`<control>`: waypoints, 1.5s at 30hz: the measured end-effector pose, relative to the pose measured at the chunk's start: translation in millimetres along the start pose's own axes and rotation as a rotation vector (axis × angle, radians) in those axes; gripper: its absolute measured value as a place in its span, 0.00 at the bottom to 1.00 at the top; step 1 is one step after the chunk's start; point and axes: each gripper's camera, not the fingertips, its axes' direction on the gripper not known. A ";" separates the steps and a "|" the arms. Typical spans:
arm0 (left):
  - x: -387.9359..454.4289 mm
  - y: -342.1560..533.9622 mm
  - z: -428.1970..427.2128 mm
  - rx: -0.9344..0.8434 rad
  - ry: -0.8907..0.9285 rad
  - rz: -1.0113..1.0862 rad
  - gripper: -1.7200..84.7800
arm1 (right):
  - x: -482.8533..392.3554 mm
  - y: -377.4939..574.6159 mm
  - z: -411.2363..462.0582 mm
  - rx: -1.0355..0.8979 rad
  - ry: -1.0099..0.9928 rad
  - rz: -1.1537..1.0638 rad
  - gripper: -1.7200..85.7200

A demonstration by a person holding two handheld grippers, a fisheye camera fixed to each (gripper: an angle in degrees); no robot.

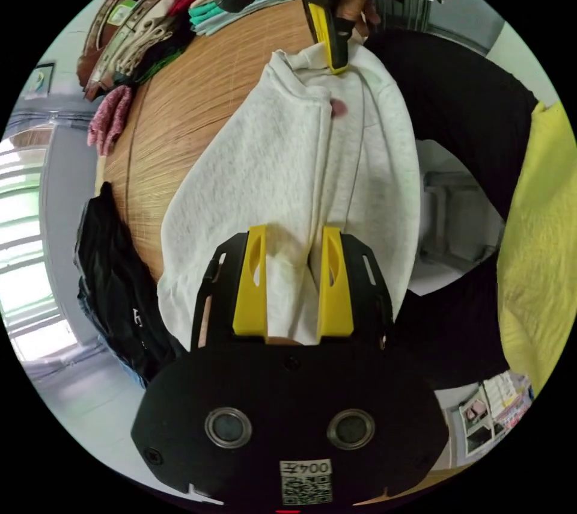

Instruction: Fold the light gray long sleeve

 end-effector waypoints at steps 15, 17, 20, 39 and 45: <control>-17.3 -28.3 -20.0 0.110 -0.050 -0.100 0.16 | 18.1 -2.8 -10.3 -0.023 -0.013 -0.003 0.06; -2.5 -27.0 -16.7 0.121 -0.142 -0.123 0.16 | 20.0 -2.4 -11.8 -0.025 -0.014 -0.001 0.06; 25.2 -30.8 -4.4 0.101 -0.237 -0.093 0.15 | 23.5 -0.8 -14.2 -0.025 -0.018 0.003 0.06; 52.9 26.0 96.8 0.077 -0.208 -0.200 0.09 | 38.1 27.9 -33.3 -0.036 -0.005 0.019 0.06; 68.0 60.8 166.1 0.096 -0.193 -0.294 0.07 | 41.7 49.0 -40.5 -0.023 -0.001 0.032 0.06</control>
